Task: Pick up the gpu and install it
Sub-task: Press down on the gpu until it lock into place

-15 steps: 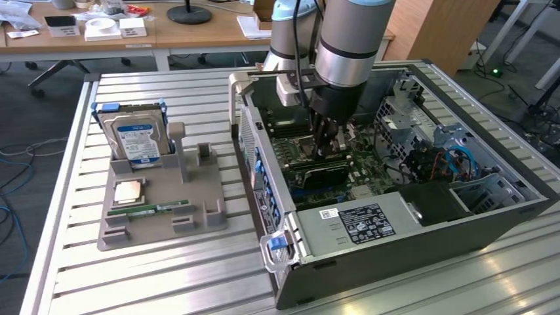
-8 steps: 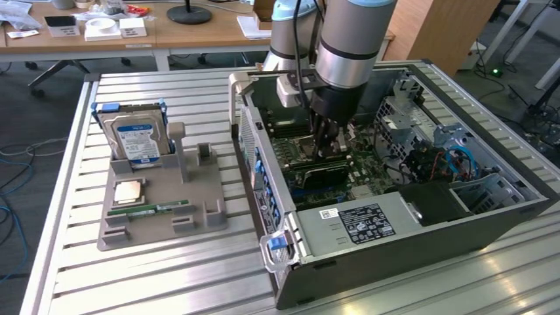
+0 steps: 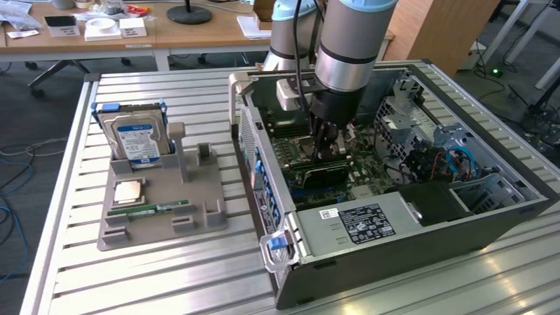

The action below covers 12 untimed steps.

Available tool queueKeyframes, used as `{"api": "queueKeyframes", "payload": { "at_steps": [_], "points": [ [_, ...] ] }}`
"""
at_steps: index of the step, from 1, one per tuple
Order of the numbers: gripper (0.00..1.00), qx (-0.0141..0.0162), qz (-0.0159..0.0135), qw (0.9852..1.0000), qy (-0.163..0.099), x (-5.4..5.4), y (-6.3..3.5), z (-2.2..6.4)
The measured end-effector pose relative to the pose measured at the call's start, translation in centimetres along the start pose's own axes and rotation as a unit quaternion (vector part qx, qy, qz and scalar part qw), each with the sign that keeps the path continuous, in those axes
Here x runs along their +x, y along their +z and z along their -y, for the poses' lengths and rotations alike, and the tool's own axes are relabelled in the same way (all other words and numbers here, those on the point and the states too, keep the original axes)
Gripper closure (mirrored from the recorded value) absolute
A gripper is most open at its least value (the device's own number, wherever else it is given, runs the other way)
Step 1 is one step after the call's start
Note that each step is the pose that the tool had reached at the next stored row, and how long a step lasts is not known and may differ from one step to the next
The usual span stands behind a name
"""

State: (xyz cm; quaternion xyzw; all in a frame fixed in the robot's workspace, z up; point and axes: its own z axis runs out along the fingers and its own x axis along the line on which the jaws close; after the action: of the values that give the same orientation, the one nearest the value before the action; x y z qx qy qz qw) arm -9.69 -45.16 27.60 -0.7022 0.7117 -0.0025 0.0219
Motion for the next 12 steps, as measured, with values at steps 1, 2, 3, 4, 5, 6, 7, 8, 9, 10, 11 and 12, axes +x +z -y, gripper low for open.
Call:
{"api": "queueKeyframes", "payload": {
  "at_steps": [1, 2, 3, 4, 5, 6, 7, 8, 9, 10, 11, 12],
  "points": [
    [0.89, 0.0, 0.0001, 1.0, 0.0, 0.0, 0.01, 0.0],
    [0.89, 0.0, 0.0001, 1.0, 0.0, 0.0, 0.01, 0.0],
    [0.89, 0.0, 0.0001, 1.0, 0.0, 0.0, 0.01, 0.0],
    [0.89, 0.0, 0.0001, 1.0, 0.0, 0.0, 0.01, 0.0],
    [0.89, 0.0, 0.0001, 1.0, 0.0, 0.0, 0.01, 0.0],
    [0.89, 0.0001, 0.0002, 1.0, 0.0, 0.0, 0.06, 0.0],
    [0.89, 0.0001, 0.0002, 1.0, 0.0, 0.0, 0.1, 0.0],
    [0.89, 0.0, 0.0001, 1.0, 0.0, 0.0, 0.13, 0.0],
    [0.89, 0.0, 0.0, 1.0, 0.0, 0.01, 0.15, -0.01],
    [0.89, 0.0, 0.0, 1.0, 0.0, 0.01, 0.16, -0.01],
    [0.89, 0.0, 0.0001, 1.0, 0.0, 0.0, 0.18, -0.01],
    [0.89, 0.0, 0.0001, 1.0, 0.0, 0.0, 0.18, -0.01]
  ]
}}
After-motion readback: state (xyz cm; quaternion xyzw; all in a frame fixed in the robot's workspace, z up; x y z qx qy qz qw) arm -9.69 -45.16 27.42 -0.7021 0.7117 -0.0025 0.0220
